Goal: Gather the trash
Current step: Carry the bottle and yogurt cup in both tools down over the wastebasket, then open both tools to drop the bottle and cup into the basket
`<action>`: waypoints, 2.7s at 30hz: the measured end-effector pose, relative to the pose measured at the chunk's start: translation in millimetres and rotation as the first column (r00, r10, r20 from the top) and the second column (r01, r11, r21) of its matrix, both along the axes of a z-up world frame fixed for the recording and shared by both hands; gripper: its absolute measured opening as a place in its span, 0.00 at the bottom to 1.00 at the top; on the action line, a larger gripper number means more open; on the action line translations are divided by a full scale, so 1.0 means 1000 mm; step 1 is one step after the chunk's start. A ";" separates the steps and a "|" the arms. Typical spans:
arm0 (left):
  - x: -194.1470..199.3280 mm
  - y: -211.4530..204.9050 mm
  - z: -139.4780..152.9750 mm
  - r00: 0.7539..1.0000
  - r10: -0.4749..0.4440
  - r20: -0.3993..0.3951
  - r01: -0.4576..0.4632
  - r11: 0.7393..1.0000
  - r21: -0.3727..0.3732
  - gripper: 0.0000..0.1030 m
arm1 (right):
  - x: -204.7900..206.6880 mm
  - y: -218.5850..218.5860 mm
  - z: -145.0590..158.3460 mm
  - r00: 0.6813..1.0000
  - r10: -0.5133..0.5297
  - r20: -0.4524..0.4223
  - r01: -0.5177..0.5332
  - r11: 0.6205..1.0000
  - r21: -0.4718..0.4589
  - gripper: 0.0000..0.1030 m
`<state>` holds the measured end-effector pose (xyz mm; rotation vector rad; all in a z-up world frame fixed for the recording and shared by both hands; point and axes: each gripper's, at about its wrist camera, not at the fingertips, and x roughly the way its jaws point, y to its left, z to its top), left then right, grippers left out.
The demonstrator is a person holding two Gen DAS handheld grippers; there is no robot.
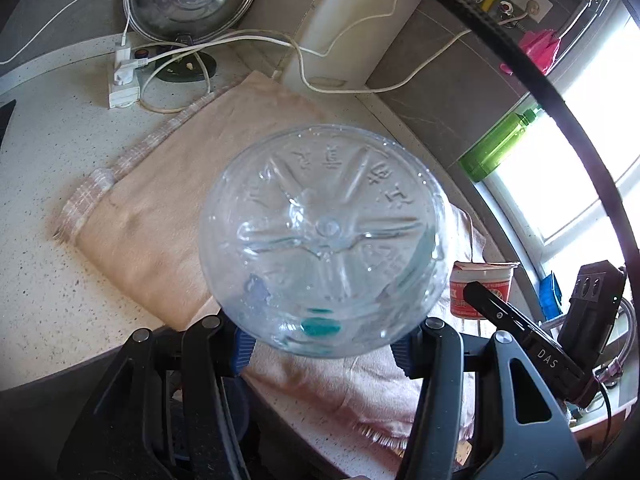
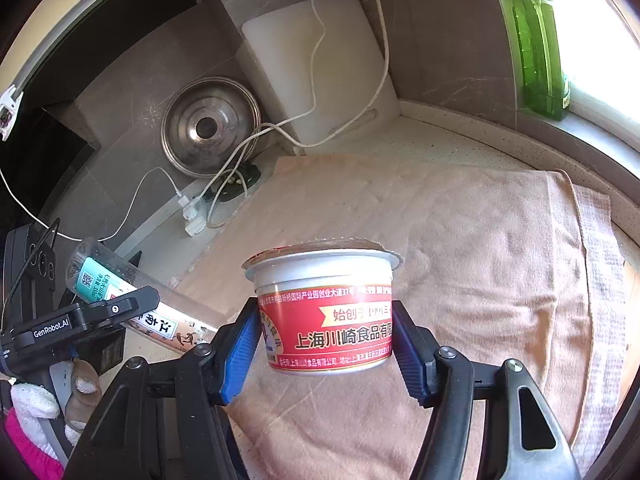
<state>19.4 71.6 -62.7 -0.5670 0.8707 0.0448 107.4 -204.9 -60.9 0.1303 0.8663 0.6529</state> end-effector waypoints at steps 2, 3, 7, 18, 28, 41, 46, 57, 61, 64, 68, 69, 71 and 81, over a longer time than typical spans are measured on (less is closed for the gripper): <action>-0.015 0.006 0.000 1.000 -0.003 0.000 0.003 1.000 -0.002 0.54 | -0.013 0.006 0.001 1.000 0.004 -0.001 -0.004 1.000 0.000 0.63; -0.022 0.010 0.001 1.000 -0.004 0.001 0.004 1.000 -0.004 0.54 | -0.019 0.009 0.000 1.000 0.005 -0.002 -0.005 1.000 0.000 0.63; -0.046 0.023 0.004 1.000 -0.010 0.006 0.010 1.000 0.001 0.54 | -0.042 0.020 0.000 1.000 0.010 -0.006 -0.009 1.000 0.003 0.63; -0.103 0.051 -0.002 1.000 -0.029 -0.003 0.029 1.000 0.006 0.54 | -0.099 0.051 -0.007 0.999 0.040 -0.021 -0.040 0.999 -0.004 0.63; -0.138 0.066 -0.031 0.998 -0.032 -0.059 0.032 0.999 -0.004 0.54 | -0.142 0.074 -0.031 0.996 0.067 -0.063 -0.069 0.997 -0.032 0.63; -0.165 0.075 -0.093 0.985 -0.034 -0.171 0.032 0.999 -0.015 0.54 | -0.170 0.095 -0.070 0.989 0.083 -0.126 -0.094 0.992 -0.086 0.63; -0.167 0.075 -0.117 0.976 -0.031 -0.214 0.029 0.999 -0.014 0.54 | -0.172 0.105 -0.087 0.985 0.085 -0.147 -0.102 0.988 -0.114 0.63; -0.165 0.080 -0.166 0.957 -0.029 -0.290 0.026 1.000 -0.014 0.54 | -0.172 0.125 -0.123 0.979 0.091 -0.180 -0.123 0.977 -0.176 0.63; -0.164 0.081 -0.179 0.951 -0.026 -0.307 0.021 1.000 -0.021 0.54 | -0.170 0.132 -0.133 0.977 0.094 -0.192 -0.131 0.973 -0.189 0.63; -0.164 0.083 -0.187 0.947 -0.024 -0.321 0.018 1.000 -0.022 0.54 | -0.168 0.138 -0.141 0.975 0.098 -0.202 -0.139 0.970 -0.200 0.63; -0.160 0.084 -0.196 0.941 -0.024 -0.338 0.017 1.000 -0.023 0.54 | -0.164 0.147 -0.150 0.971 0.103 -0.214 -0.150 0.966 -0.213 0.63; -0.159 0.085 -0.197 0.940 -0.025 -0.340 0.018 1.000 -0.023 0.54 | -0.163 0.149 -0.152 0.971 0.104 -0.216 -0.151 0.964 -0.218 0.63; -0.156 0.085 -0.200 0.939 -0.023 -0.344 0.019 1.000 -0.016 0.54 | -0.162 0.152 -0.157 0.969 0.105 -0.222 -0.155 0.962 -0.224 0.63; -0.146 0.079 -0.198 0.931 -0.022 -0.365 0.021 1.000 -0.007 0.54 | -0.158 0.163 -0.174 0.964 0.109 -0.244 -0.172 0.951 -0.256 0.64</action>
